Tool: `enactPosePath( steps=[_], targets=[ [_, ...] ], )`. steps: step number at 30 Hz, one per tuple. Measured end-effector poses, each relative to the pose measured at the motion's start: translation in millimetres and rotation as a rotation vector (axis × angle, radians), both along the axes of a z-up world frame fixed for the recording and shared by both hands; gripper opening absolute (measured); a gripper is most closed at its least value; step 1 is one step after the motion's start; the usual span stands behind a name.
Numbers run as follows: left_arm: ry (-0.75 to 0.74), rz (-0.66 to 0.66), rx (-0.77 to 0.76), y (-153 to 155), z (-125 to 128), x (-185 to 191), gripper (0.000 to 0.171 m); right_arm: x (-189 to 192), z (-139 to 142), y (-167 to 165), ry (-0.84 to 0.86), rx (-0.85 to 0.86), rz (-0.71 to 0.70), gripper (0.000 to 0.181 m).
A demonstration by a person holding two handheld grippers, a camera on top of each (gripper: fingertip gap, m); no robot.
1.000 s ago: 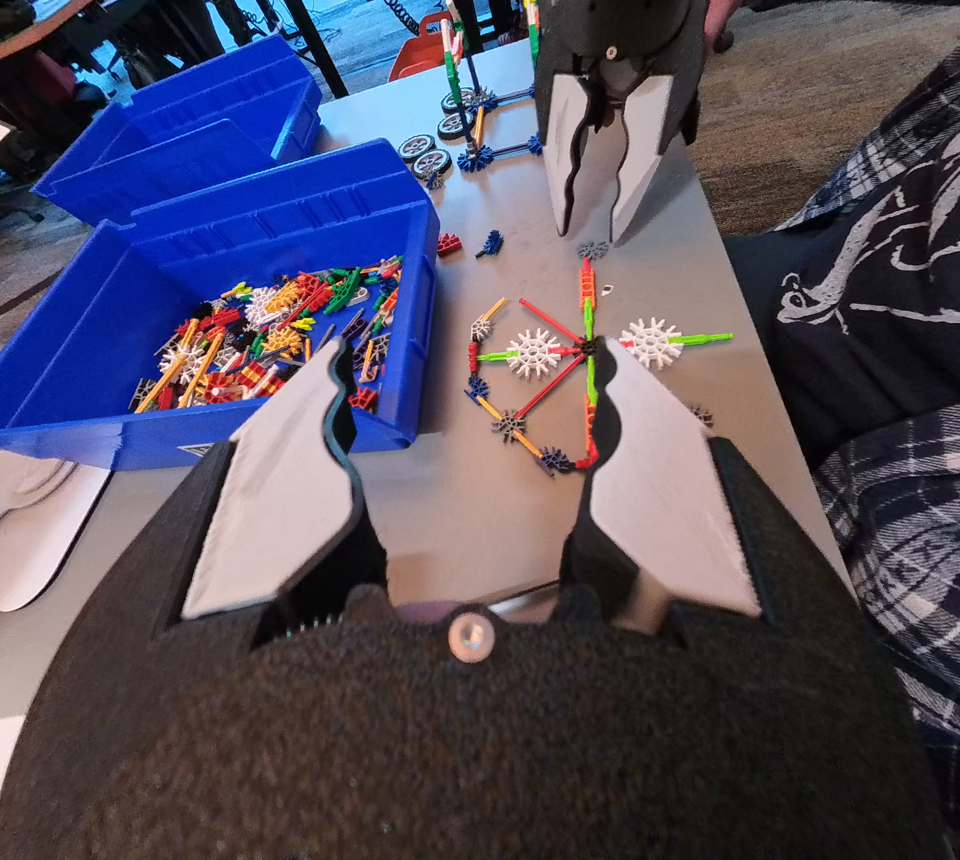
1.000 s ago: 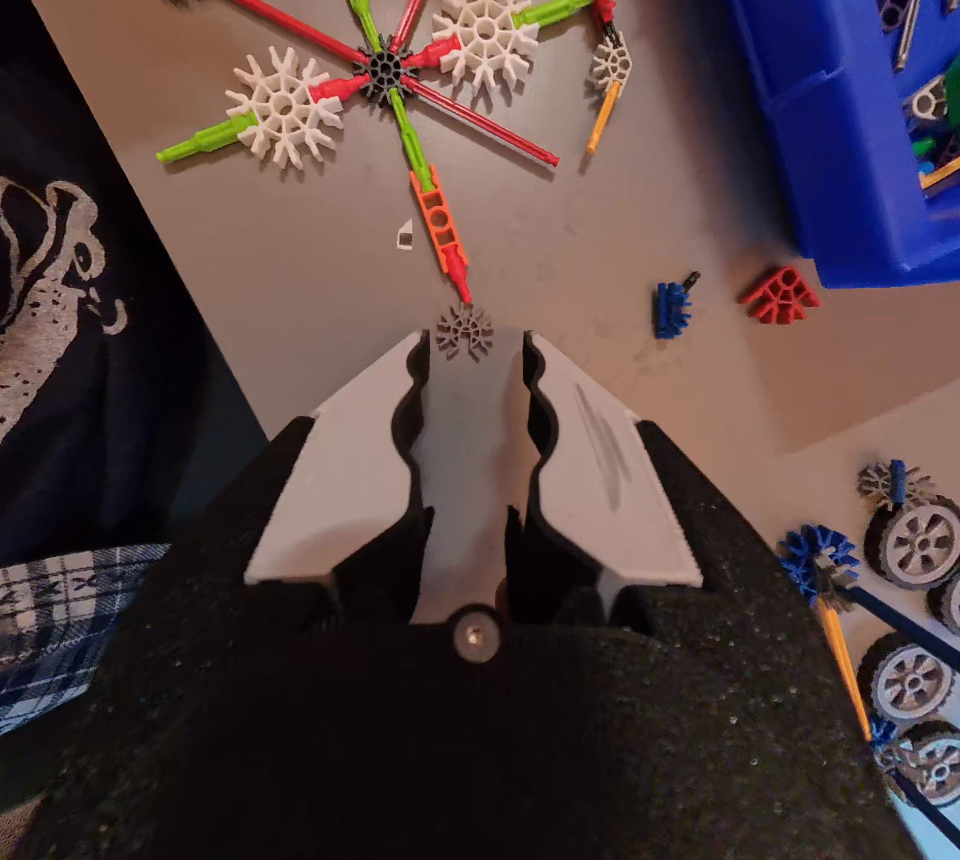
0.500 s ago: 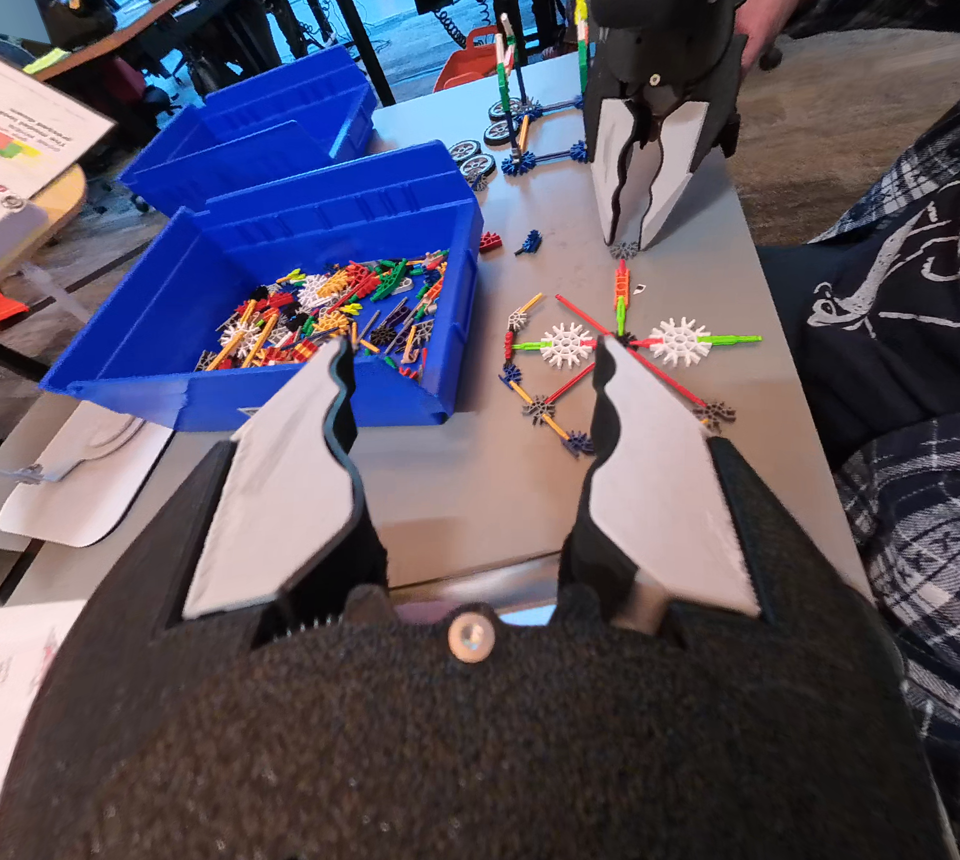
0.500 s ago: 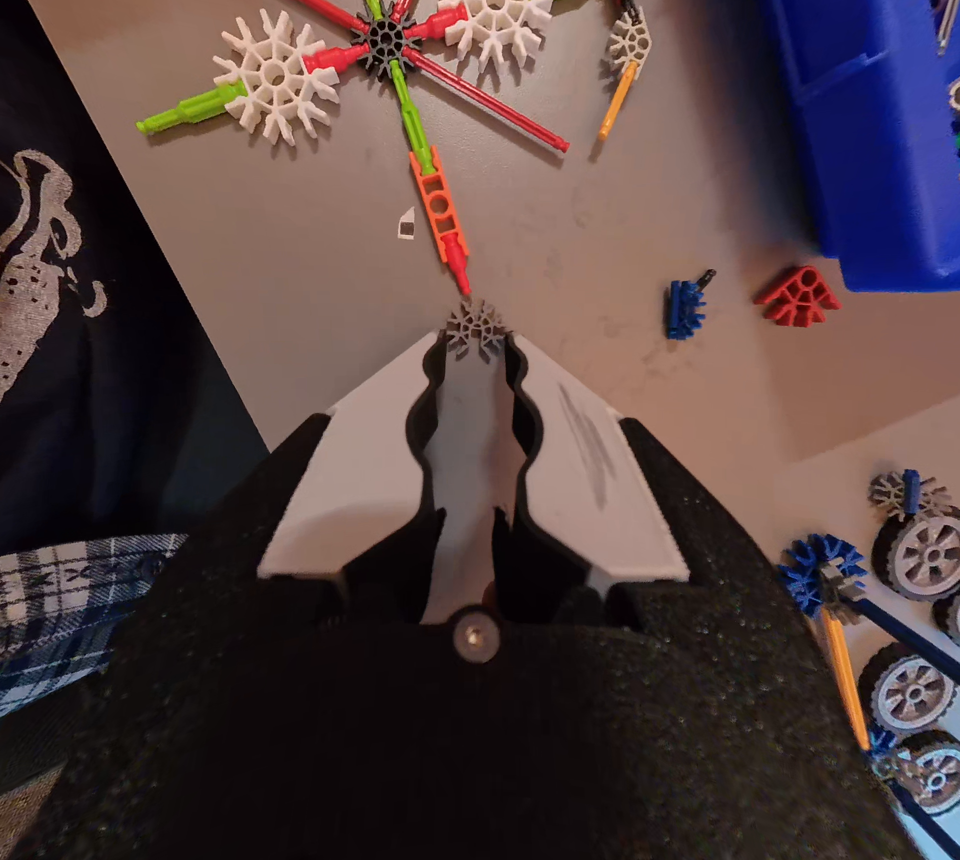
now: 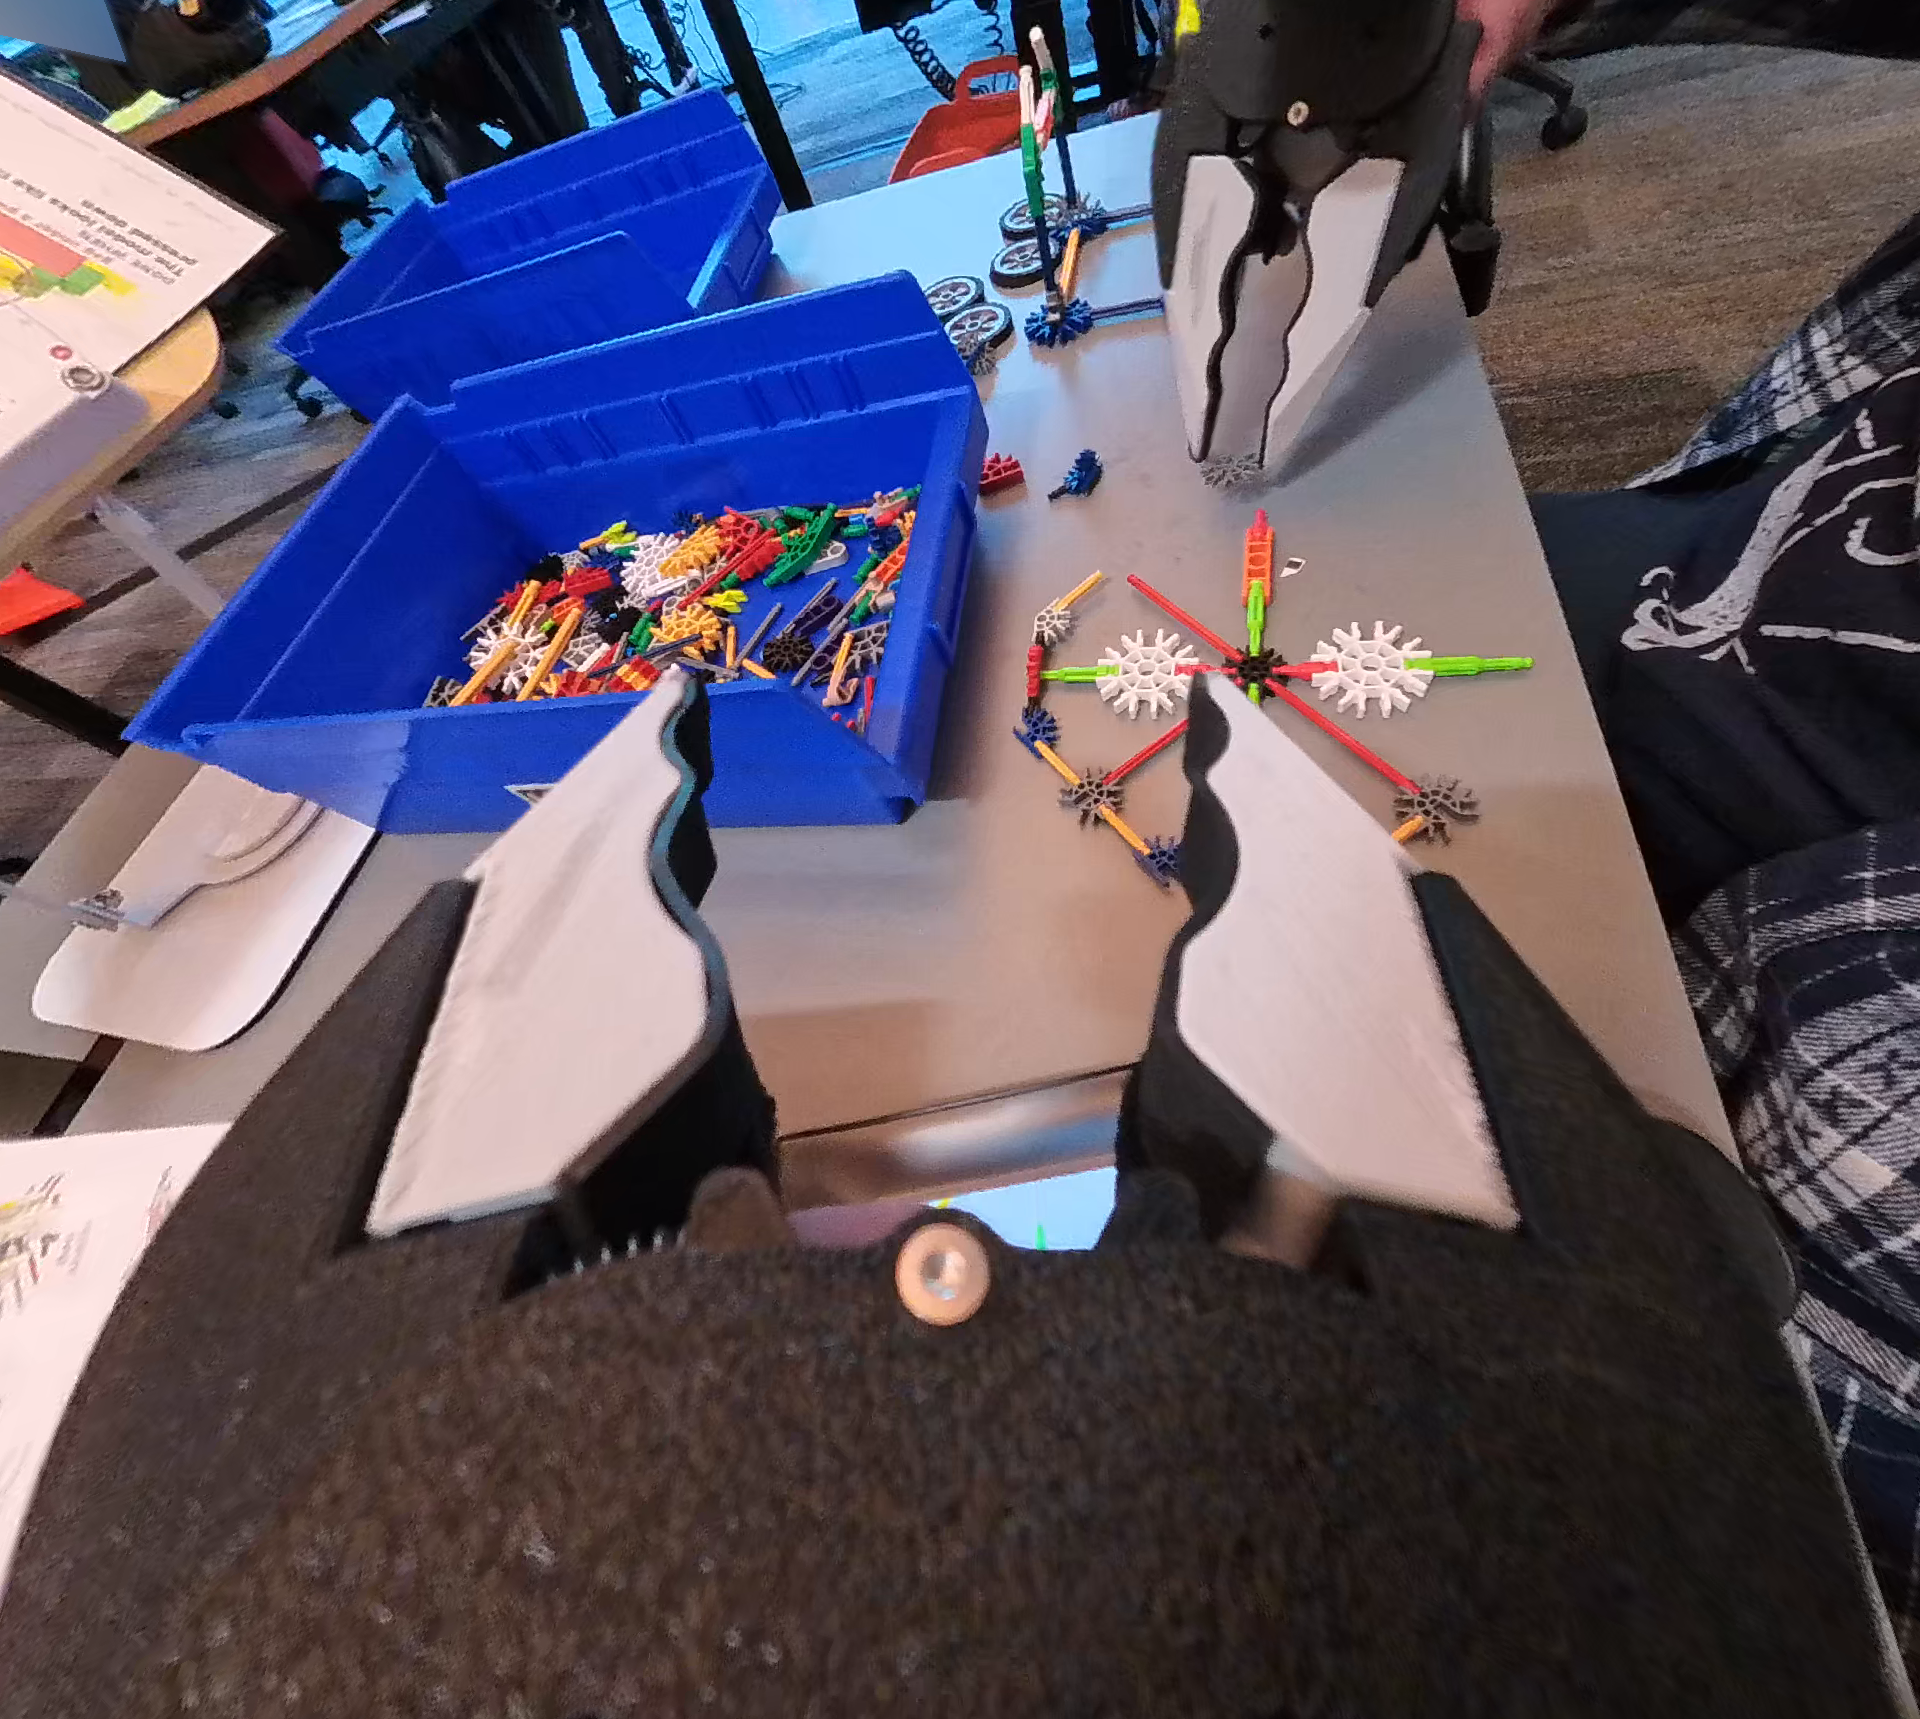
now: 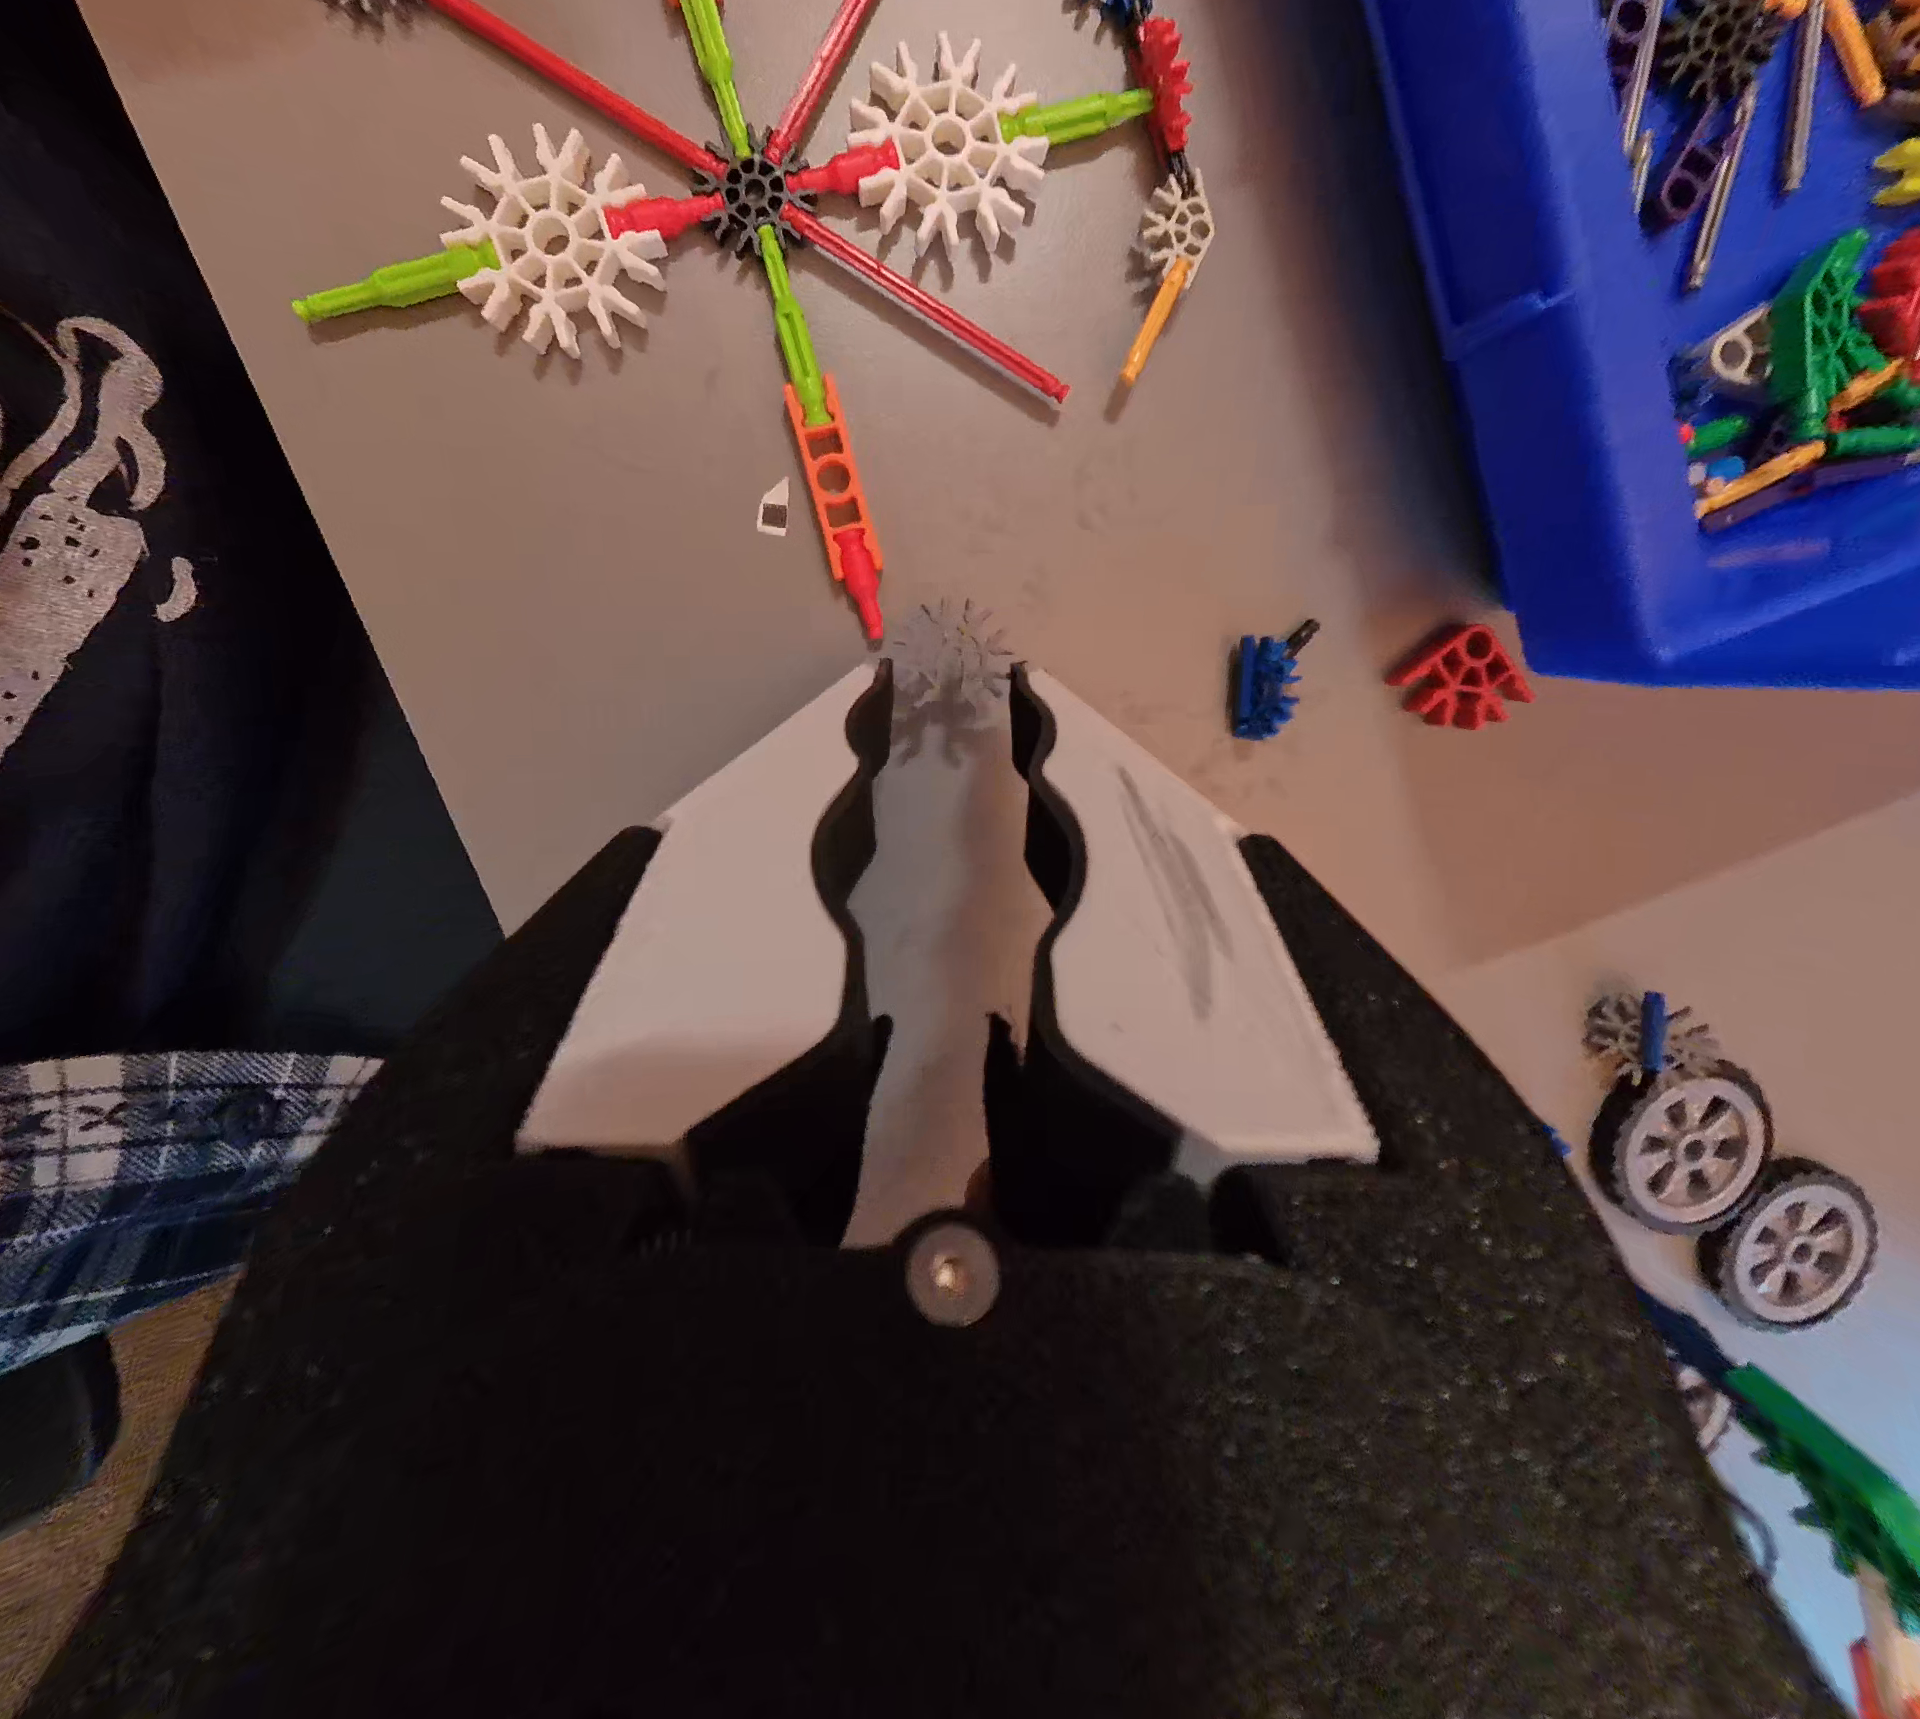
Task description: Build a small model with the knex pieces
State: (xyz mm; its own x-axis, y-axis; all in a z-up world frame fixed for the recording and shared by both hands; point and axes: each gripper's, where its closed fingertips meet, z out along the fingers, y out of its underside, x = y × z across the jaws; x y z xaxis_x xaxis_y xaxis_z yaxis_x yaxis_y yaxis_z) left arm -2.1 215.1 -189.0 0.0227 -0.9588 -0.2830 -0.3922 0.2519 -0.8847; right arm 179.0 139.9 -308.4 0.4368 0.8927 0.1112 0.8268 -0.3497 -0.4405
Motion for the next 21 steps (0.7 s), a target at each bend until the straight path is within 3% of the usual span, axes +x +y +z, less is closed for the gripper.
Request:
enactPosePath(
  steps=[8,13,21],
  targets=[
    [0.070,-0.064,-0.001,-12,-11,17,0.089,-14,8,18,-0.019,0.040,0.210,0.022],
    [0.157,-0.178,-0.011,-37,-25,37,0.082,-22,4,31,-0.066,0.049,0.339,0.022],
    [0.443,-0.398,-0.037,-87,-79,69,0.077,-27,-5,41,-0.119,0.043,0.475,0.022]
  ],
)
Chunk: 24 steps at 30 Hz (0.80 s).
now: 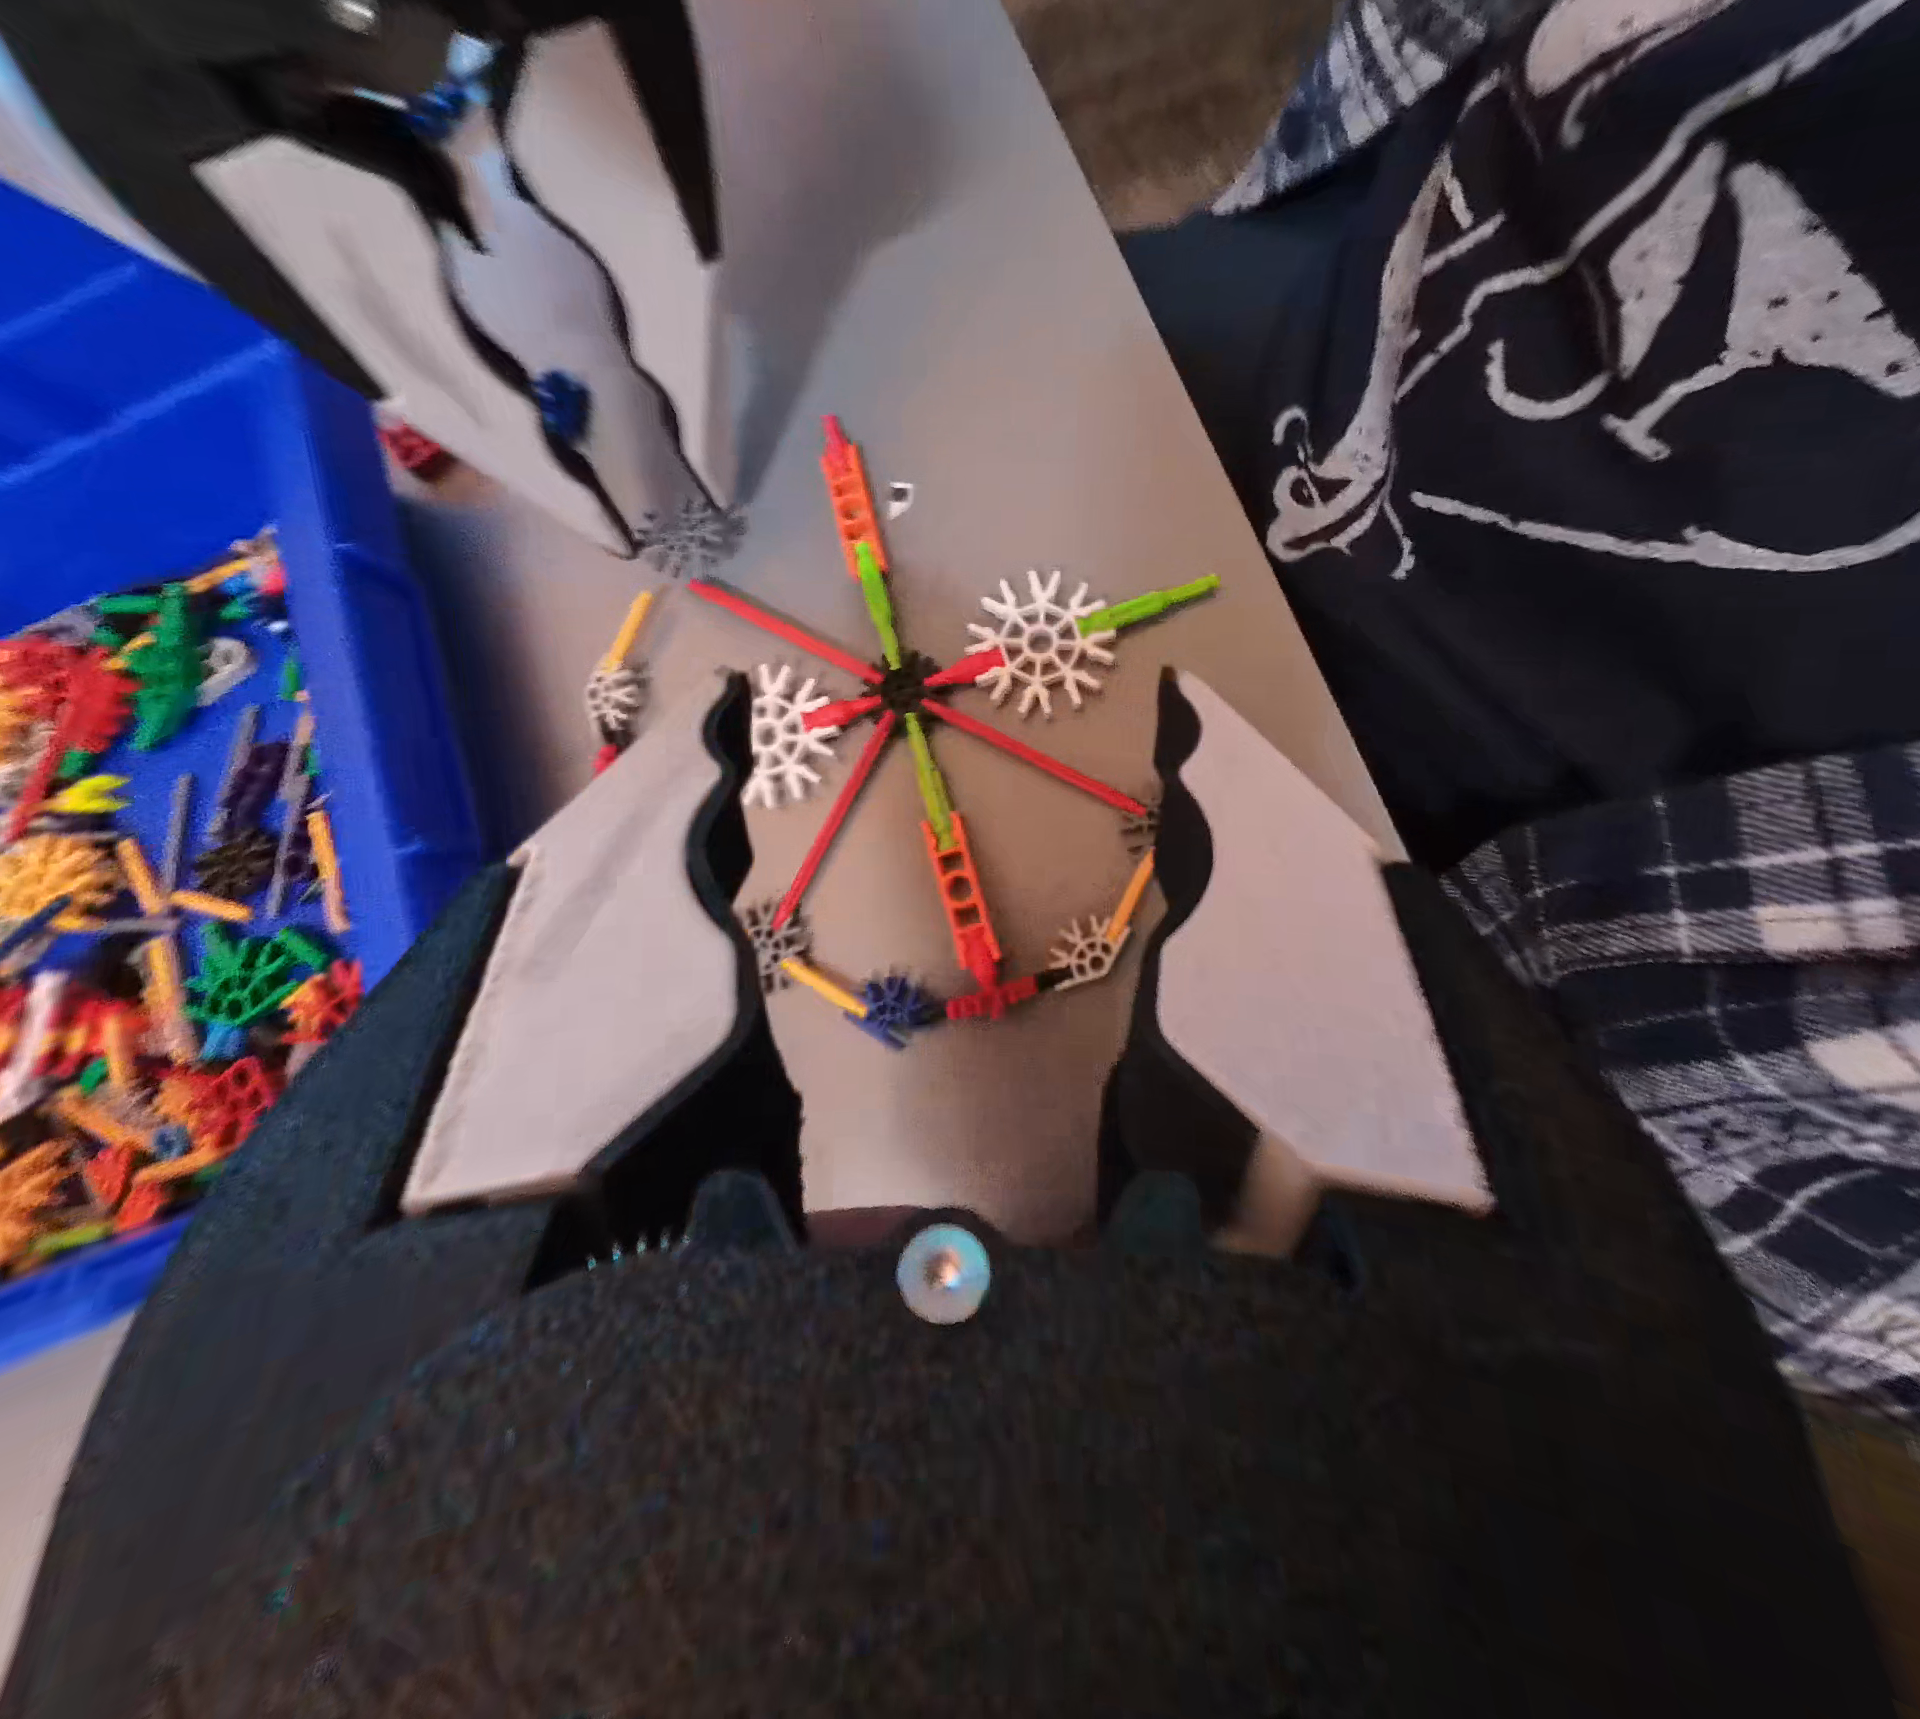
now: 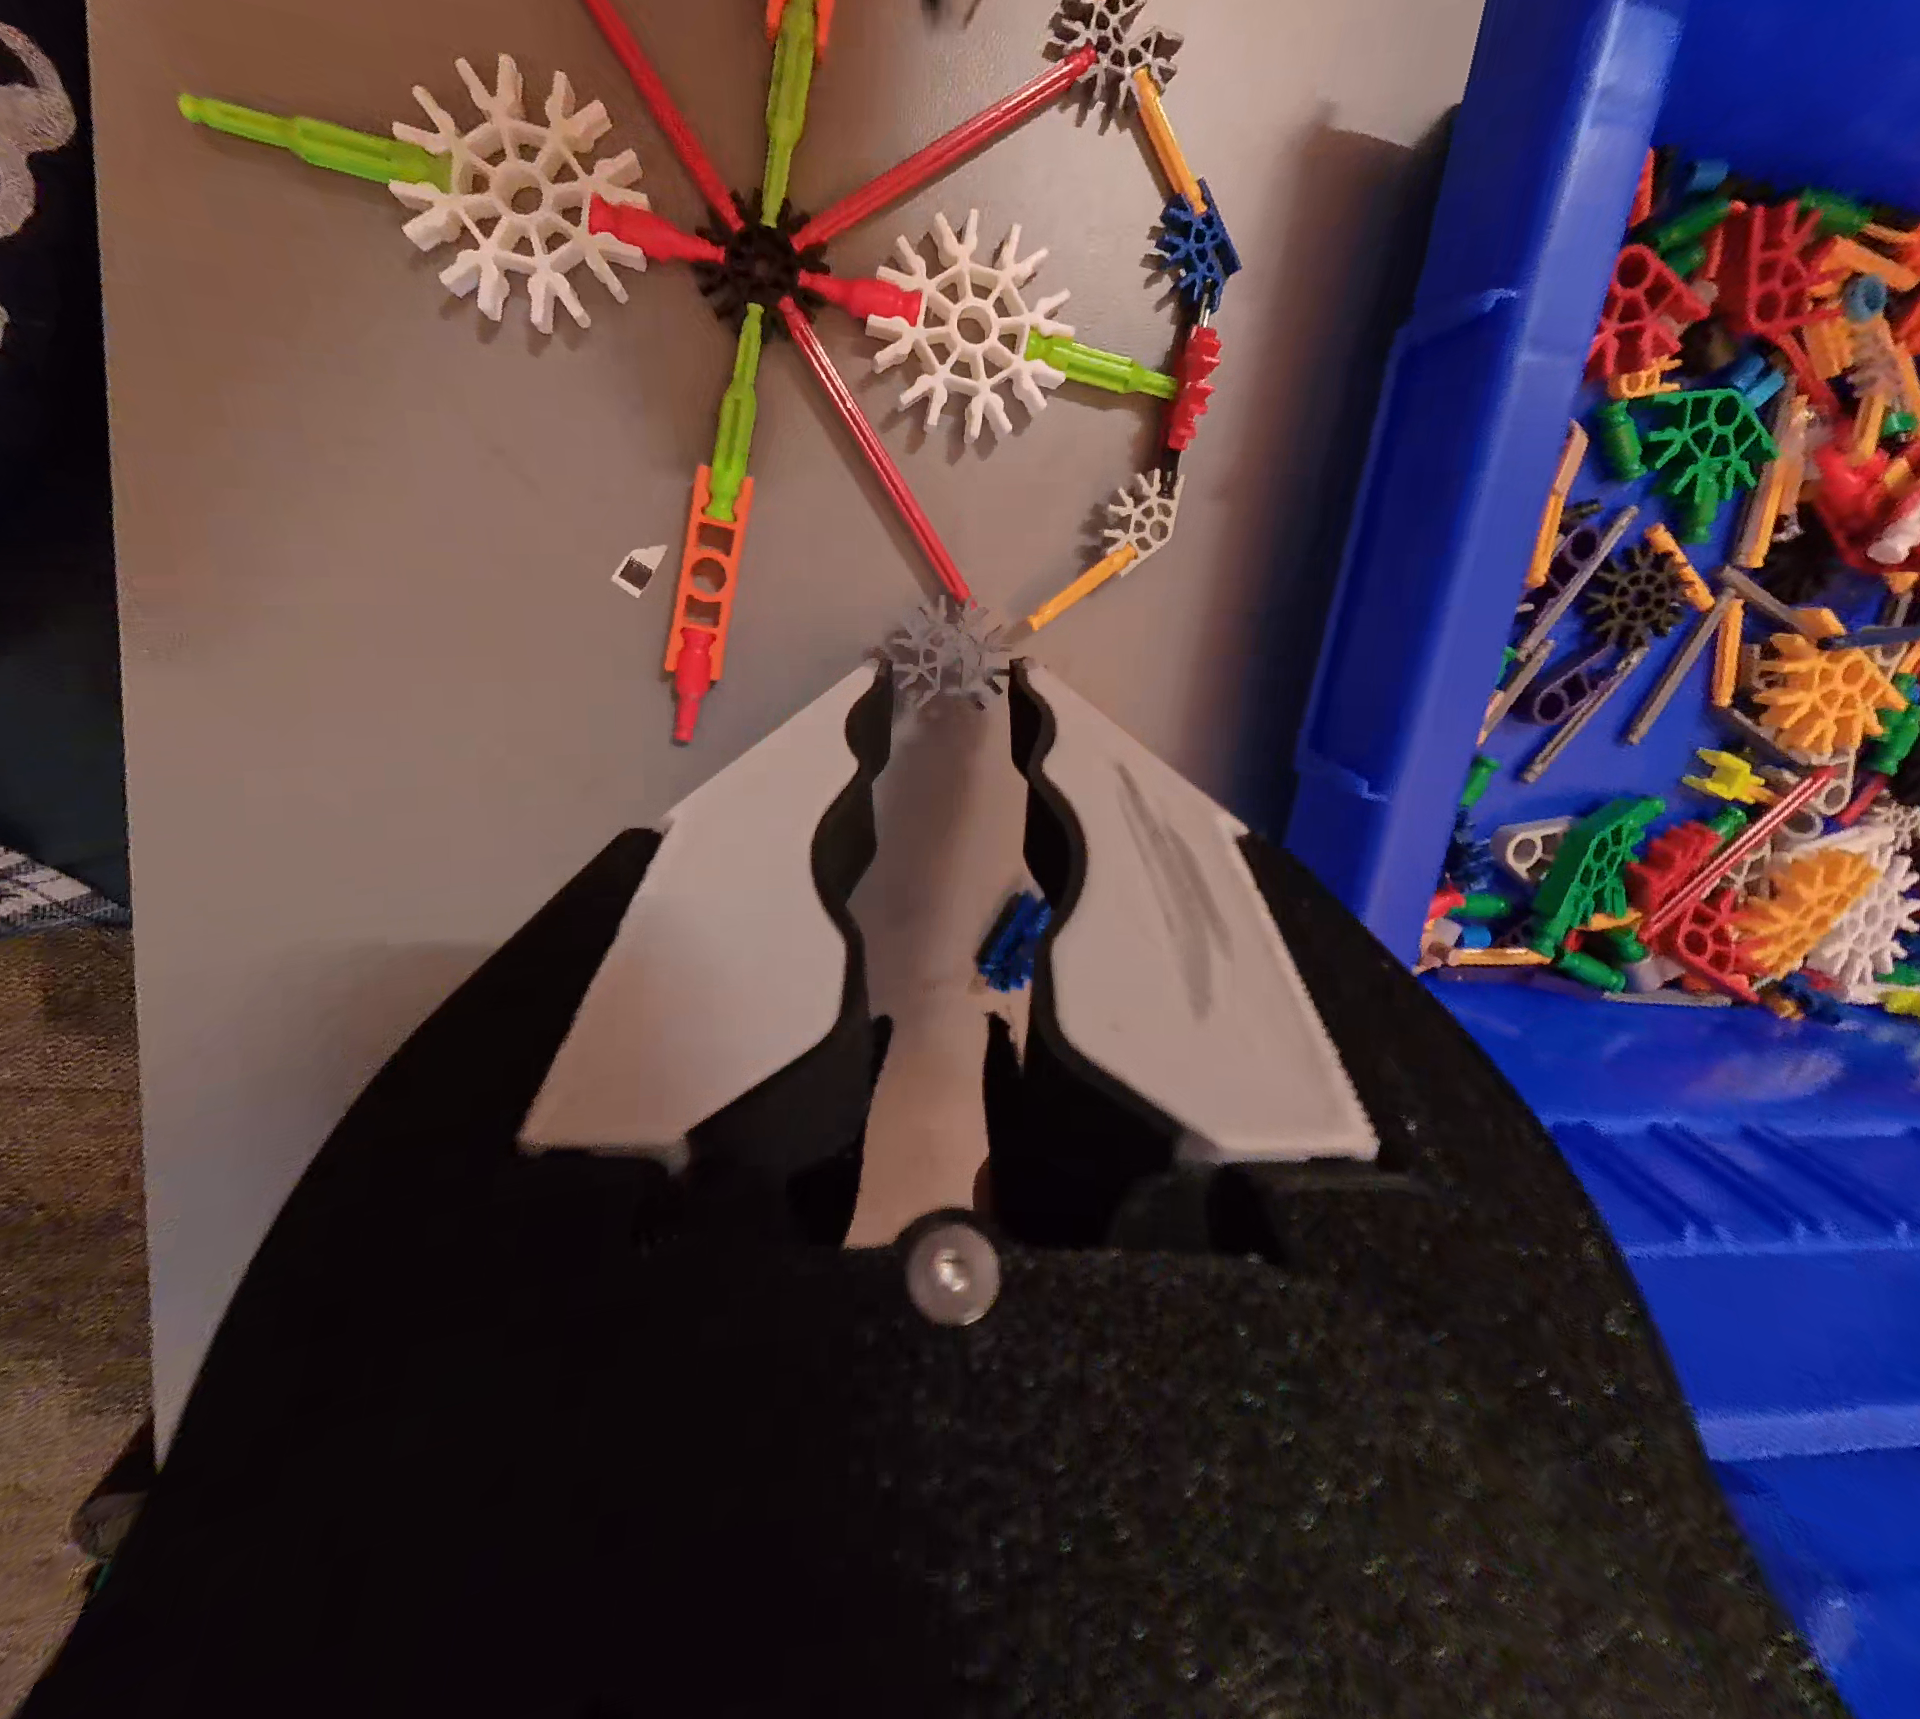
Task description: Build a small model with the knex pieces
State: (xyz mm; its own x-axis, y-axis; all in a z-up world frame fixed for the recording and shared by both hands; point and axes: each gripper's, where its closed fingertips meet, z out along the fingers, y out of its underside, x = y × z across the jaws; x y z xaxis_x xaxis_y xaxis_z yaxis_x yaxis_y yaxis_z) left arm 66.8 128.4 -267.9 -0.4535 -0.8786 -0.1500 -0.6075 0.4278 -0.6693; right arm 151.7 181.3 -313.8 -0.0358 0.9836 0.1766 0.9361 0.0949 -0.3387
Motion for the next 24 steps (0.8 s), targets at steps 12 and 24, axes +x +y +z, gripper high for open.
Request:
enactPosePath(
  steps=[12,24],
  targets=[
    [0.269,-0.090,-0.052,-9,-54,10,0.078,2,0,4,-0.031,0.005,0.078,0.021],
    [0.312,-0.173,-0.098,-18,-55,4,0.071,-3,-1,-7,-0.029,-0.050,0.161,0.021]
  ],
)
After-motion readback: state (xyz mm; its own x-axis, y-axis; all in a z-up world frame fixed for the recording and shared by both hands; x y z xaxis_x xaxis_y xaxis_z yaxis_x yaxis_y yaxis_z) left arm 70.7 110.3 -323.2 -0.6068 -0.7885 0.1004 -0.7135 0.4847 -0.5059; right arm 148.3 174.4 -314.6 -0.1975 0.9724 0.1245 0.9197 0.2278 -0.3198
